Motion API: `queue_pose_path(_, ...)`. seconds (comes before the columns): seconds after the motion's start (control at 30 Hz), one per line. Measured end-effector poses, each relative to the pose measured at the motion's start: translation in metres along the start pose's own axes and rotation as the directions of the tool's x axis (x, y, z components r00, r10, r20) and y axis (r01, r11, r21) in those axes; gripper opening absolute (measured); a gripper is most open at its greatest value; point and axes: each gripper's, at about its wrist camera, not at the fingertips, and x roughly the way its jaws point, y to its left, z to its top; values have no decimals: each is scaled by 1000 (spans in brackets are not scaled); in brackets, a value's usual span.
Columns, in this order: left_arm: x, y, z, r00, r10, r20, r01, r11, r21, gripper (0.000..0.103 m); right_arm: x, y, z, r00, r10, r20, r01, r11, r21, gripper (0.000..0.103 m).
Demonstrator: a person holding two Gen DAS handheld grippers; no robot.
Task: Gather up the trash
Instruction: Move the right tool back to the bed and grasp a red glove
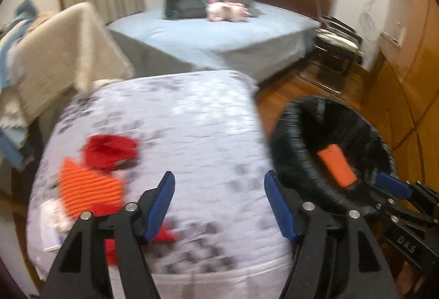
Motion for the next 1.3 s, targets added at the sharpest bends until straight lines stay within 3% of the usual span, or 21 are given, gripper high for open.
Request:
queue_pose_path(0.2, -34, 88, -30, 995, 101, 19, -99, 991, -93, 68, 2, 67, -9, 996, 87, -6, -87, 995, -50, 45)
queue_pose_path(0.37, -54, 151, -63, 980, 196, 22, -189, 967, -170, 69, 11, 120, -18, 991, 135, -15, -136, 985, -107, 45)
queue_pose_path(0.53, -65, 191, -96, 959, 280, 31, -268, 940, -210, 82, 23, 161, -30, 986, 163, -29, -166, 974, -153, 47)
queue_pose_path(0.7, -67, 213, -114, 954, 299, 24, -285, 929, -237, 95, 31, 192, -40, 985, 170, -20, -170, 965, -197, 53)
queue_pose_path(1.07, -43, 242, -139, 961, 275, -38, -275, 924, -266, 96, 68, 230, -46, 984, 169, -56, -177, 960, -215, 55)
queue_pose_path(1.3, -25, 252, -145, 964, 255, -72, -265, 922, -283, 96, 93, 233, -42, 983, 153, -99, -171, 964, -206, 55)
